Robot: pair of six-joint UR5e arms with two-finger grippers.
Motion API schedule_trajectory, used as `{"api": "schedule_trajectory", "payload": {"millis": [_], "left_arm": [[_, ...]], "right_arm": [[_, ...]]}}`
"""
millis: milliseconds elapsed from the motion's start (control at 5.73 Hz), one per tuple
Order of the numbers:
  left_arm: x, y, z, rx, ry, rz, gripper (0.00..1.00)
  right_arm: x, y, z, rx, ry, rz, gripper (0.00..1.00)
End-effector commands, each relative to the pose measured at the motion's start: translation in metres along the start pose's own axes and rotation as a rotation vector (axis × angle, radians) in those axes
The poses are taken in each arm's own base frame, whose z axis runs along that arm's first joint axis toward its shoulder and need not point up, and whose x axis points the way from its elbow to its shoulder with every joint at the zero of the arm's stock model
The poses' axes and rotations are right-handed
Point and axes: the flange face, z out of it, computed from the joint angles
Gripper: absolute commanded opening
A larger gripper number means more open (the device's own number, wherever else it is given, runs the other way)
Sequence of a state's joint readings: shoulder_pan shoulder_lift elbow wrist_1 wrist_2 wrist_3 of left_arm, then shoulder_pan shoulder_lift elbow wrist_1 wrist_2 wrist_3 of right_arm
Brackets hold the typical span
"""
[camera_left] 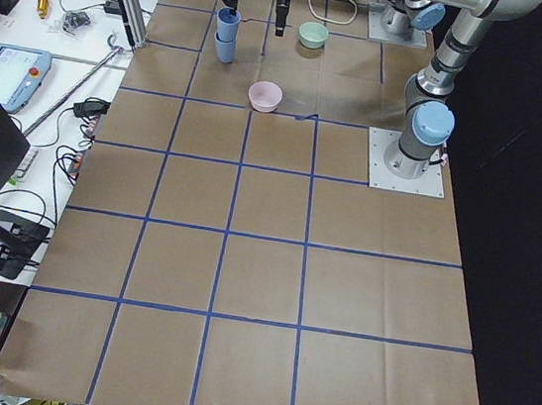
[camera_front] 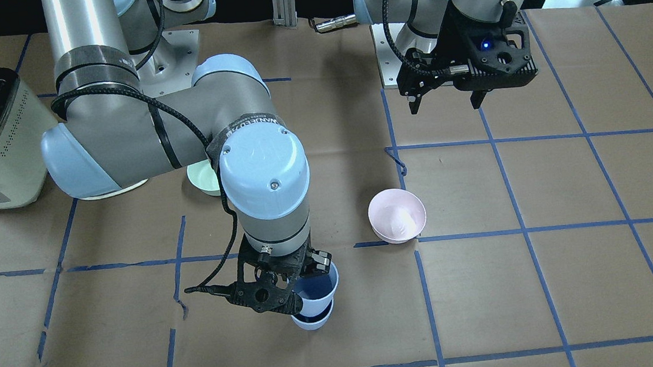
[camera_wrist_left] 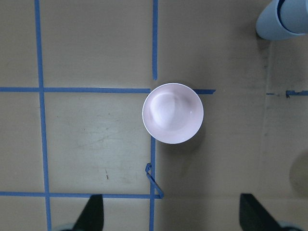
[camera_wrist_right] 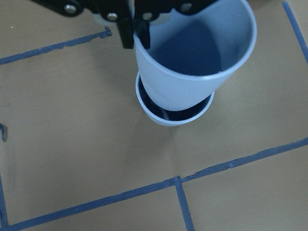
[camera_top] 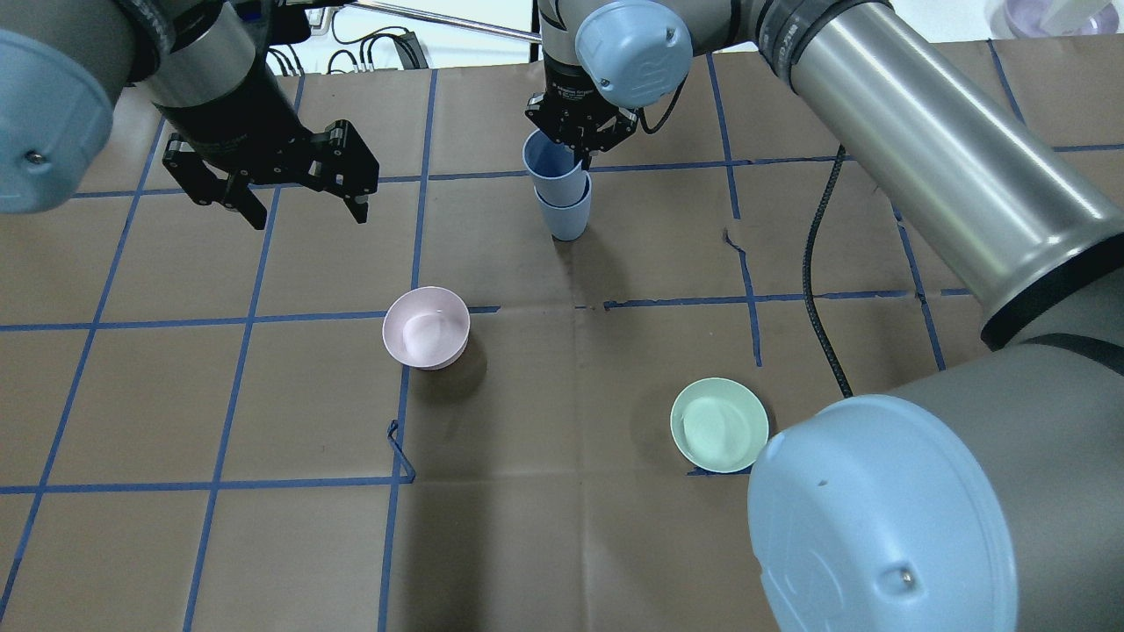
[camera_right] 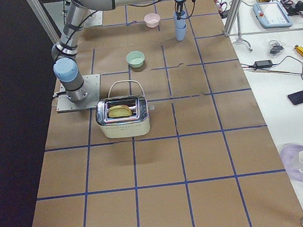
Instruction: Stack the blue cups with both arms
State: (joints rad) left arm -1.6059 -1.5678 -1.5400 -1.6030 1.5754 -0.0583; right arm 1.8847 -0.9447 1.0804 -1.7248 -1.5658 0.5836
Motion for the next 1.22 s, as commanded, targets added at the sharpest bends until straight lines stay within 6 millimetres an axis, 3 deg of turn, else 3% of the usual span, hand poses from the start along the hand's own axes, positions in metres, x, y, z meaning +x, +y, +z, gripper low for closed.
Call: {"api": "schedule_trajectory", "payload": {"millis": [0,175,524,698,1048], "left_arm": [[0.000,0.000,0.000,0.000,0.000,0.000,0.99],[0.000,0.000,0.001,-0.002,0.000,0.000,0.99],[0.000,0.000,0.000,0.000,0.000,0.000,0.99],[0.000,0.000,0.000,0.000,0.000,0.000,0.99],[0.000,0.000,0.000,0.000,0.000,0.000,0.99]], "right_arm": [[0.000,-0.006,-0.008,0.031,-0.023,-0.011,0.99],[0.011,-0.014,-0.037,0.046,-0.060,0.008,1.00],[0.085,-0.012,-0.101,0.008,-0.016,-0.106,1.00],[0.129,-0.001,-0.113,-0.058,0.014,-0.129,1.00],[0.223,0.061,-0.130,-0.065,0.049,-0.158,1.00]]}}
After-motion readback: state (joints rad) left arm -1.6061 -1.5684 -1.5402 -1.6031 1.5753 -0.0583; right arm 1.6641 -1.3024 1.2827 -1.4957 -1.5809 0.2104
